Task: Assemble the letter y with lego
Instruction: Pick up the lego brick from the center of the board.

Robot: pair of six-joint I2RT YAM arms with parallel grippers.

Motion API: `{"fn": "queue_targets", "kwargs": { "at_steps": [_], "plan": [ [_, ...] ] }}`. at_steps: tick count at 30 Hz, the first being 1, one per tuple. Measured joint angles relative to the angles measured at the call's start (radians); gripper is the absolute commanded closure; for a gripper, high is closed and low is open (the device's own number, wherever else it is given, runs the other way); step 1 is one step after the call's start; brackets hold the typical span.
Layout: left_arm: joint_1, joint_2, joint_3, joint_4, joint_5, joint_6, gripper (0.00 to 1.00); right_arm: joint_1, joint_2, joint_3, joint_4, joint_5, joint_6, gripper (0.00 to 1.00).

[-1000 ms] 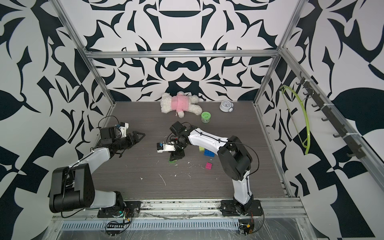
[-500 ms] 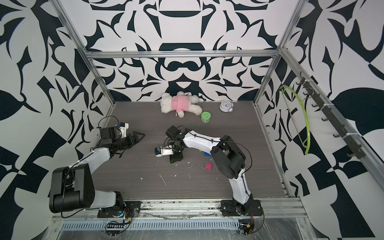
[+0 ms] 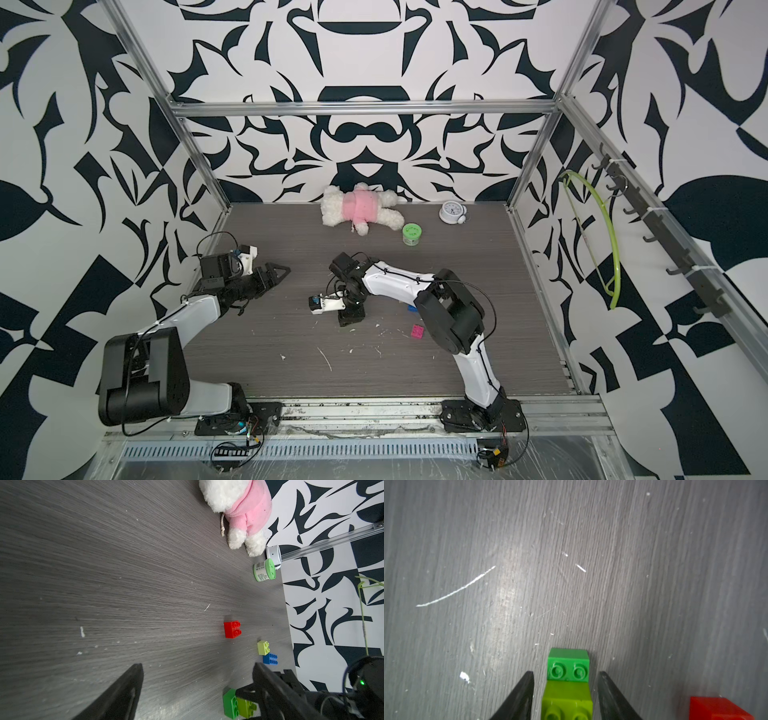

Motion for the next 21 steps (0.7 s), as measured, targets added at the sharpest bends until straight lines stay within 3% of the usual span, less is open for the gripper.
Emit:
{"fn": "queue_targets", "kwargs": {
  "at_steps": [21],
  "plan": [
    [0.000, 0.000, 0.000, 0.000, 0.000, 0.000, 0.13, 0.004, 0.019, 0.015, -0.008, 0.024, 0.009, 0.59]
  ]
}}
